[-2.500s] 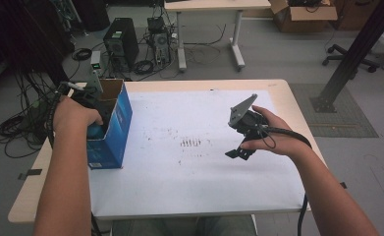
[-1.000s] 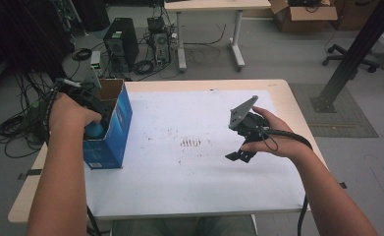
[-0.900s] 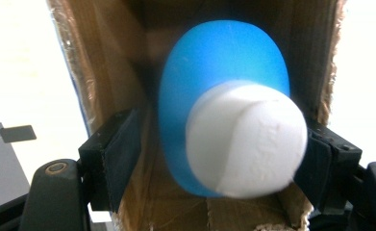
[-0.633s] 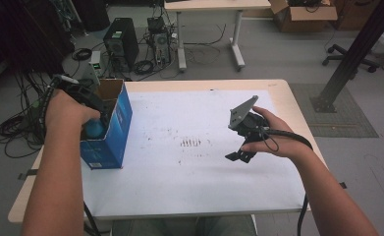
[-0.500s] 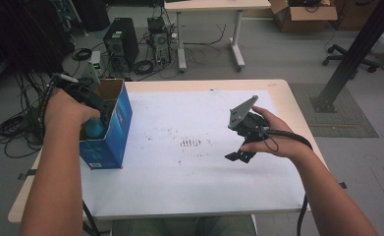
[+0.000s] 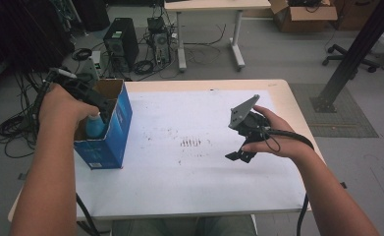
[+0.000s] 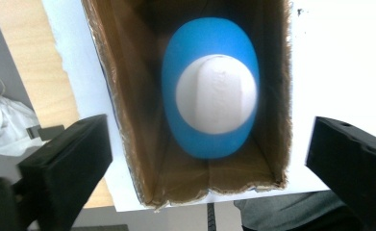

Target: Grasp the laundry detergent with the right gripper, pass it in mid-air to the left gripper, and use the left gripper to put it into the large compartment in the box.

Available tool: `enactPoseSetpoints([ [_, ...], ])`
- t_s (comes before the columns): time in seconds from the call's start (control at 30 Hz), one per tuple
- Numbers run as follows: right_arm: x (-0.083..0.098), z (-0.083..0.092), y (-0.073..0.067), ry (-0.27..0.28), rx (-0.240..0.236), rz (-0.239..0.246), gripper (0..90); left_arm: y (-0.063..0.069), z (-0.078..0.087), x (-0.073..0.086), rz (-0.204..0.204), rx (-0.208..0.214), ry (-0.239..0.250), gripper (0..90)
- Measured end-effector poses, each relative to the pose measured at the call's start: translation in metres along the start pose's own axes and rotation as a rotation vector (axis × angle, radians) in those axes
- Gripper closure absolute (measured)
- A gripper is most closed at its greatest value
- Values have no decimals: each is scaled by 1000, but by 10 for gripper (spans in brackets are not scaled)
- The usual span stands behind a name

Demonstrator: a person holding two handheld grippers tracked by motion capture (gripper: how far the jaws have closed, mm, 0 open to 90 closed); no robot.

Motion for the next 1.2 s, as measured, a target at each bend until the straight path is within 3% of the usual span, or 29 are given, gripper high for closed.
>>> enactPoseSetpoints([
  [0.2, -1, 3, -1, 1, 3, 2, 28, 11, 19, -1, -71, -17, 36, 3],
  [0.37, -2, 8, 0, -5, 10, 4, 28, 30, 41, -4, -169, -17, 71, 3],
  [0.53, -4, 13, 2, -11, 16, 8, 28, 59, 60, -4, -310, 37, 91, 3],
  [0.67, -6, 16, 3, -18, 22, 15, 28, 81, 67, -5, -429, 55, 98, 3],
  [0.73, -6, 17, 2, -26, 23, 17, 29, 92, 69, -4, -516, 51, 108, 3],
  [0.87, -4, 19, 3, -47, 25, 22, 29, 111, 71, -1, -663, 91, 107, 3],
  [1.03, -2, 22, 5, -60, 35, 21, 28, 124, 69, -1, -774, 119, 108, 3],
  [1.2, -2, 28, 8, -72, 41, 20, 29, 132, 68, -1, -875, 116, 117, 3],
])
Point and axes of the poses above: each handheld gripper's, and its own axes: z roughly backward along the jaws, x roughly out of its underside, y roughly to its right, the point moved 7 cm from there along -z, roughly forward along the jaws, and after that the axes turned 3 degrees about y, right-handed, at the moved point
